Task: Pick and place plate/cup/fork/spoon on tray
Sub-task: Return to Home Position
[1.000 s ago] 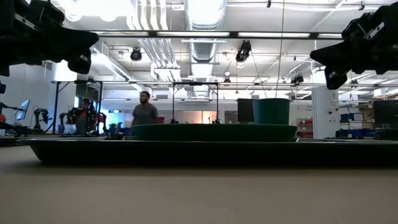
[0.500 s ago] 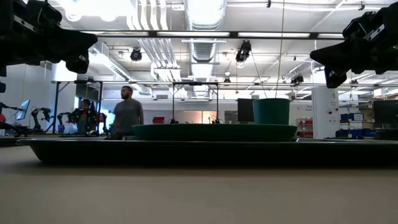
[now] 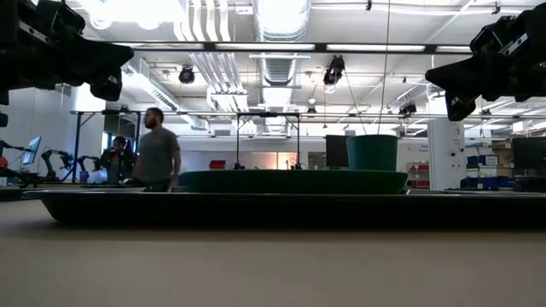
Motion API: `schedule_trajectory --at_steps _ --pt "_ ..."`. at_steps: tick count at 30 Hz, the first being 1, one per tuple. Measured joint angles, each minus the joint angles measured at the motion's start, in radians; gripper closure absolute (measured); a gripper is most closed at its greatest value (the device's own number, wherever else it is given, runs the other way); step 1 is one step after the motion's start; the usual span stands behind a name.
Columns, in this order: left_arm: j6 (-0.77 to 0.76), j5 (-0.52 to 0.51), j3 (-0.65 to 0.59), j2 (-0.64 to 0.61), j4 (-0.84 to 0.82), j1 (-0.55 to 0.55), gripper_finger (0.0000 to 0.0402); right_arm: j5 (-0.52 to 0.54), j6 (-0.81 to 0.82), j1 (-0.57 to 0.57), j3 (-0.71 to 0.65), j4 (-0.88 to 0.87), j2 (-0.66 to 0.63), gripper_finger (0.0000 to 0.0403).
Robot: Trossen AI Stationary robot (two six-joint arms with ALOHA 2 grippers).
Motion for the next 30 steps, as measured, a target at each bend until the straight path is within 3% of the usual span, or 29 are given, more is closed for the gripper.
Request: schedule_trajectory --at_steps 30 --pt "0.000 0.000 0.000 0.013 0.000 0.000 0.0402 0.000 0.000 0.000 0.000 0.000 0.000 0.0394"
